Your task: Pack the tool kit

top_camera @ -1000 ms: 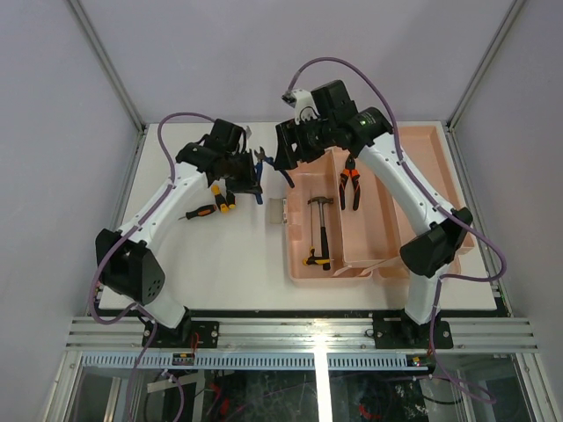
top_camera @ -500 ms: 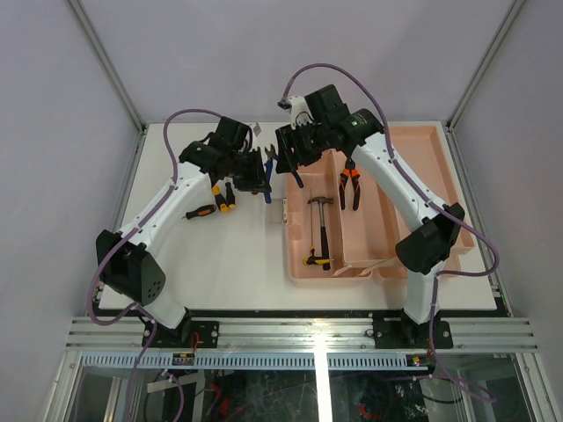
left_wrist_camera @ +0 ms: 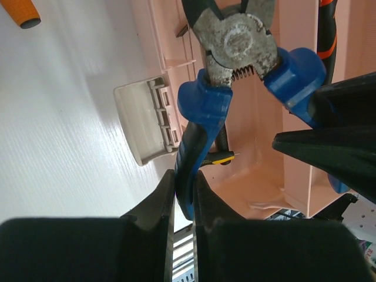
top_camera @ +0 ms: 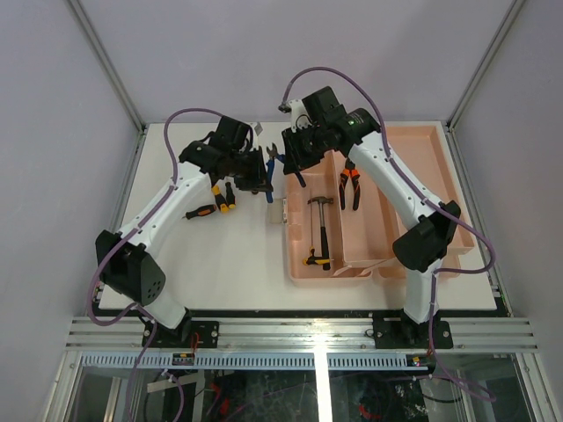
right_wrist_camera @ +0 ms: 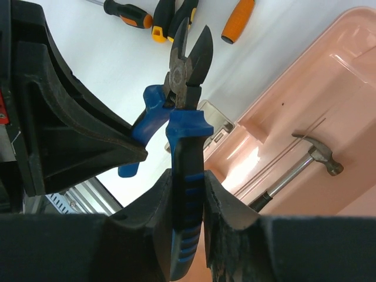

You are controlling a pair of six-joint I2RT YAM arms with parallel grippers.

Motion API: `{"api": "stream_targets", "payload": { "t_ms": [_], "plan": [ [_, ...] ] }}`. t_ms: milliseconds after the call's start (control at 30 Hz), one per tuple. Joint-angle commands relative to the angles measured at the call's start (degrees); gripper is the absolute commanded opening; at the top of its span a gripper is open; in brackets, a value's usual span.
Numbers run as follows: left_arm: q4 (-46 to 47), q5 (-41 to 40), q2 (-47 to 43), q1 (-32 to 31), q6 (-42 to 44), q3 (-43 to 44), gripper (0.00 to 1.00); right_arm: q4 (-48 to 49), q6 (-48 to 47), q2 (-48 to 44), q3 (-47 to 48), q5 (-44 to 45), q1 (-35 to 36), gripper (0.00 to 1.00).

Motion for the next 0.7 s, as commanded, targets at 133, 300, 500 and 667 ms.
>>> {"api": "stream_targets", "payload": {
  "t_ms": [133,300,500,667],
  "plan": [
    [3.6,-0.3,-1.8,0.2,-0.2,3.2,0.70,-1.2,-1.2,-0.7,5.1,3.8,0.3,0.00],
    [3.5,-1.0,-1.3,4.8,-1.3,3.3,0.96,-2.9,-2.3,-2.5,5.9,7.4,-1.2,0.00],
    [3.3,-1.4,-0.9,10.2,-0.1,2.8,0.96,-7.9,-4.3,-7.2,4.7,10.1,-7.2,0.00],
    [3.2,-2.3,-1.6,11.3,1.5,1.0,0.95,-11.3,-5.9,-14.9,-2.1,11.8,-14.8,0.00]
  ]
}}
